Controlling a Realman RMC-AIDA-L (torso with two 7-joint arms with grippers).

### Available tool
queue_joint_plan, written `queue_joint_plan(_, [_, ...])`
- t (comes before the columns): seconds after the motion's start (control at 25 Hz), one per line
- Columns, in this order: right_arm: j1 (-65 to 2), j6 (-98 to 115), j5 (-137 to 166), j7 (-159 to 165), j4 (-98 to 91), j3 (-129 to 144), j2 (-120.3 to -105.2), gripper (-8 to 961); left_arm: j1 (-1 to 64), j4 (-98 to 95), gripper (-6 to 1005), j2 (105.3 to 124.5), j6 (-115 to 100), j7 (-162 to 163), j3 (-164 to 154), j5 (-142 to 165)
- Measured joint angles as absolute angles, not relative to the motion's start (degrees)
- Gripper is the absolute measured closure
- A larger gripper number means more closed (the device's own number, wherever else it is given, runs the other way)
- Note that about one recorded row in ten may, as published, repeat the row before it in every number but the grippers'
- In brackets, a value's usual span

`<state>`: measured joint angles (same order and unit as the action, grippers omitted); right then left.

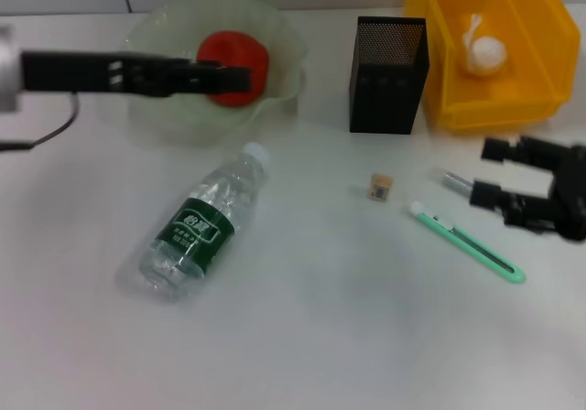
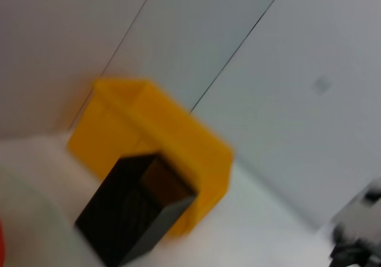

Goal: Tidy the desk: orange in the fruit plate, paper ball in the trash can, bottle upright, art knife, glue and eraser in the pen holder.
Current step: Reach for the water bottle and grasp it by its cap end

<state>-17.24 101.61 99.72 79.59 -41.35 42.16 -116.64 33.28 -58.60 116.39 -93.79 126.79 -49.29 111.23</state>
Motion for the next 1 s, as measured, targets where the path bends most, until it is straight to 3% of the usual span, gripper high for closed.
queue_joint_plan(0.08, [-17.3,100.5,100.0,73.9,-34.0,40.6,-115.78,190,37.7,-61.2,215,118.02,-93.1,132.3,-49.6,121.1])
queue_joint_plan(0.24, [-16.8,95.8,100.3,69.5,-29.2,40.1,-115.8,190,42.1,-61.3,230,118.71,-89.2,139.8,-56.7,129.3])
queue_joint_plan(1.0, [-17.6,90.8,101.7,68.9,-28.3,40.2,-116.98,190,42.7,-62.1,255,119.05,-72.3,156.8,-83.0,142.5])
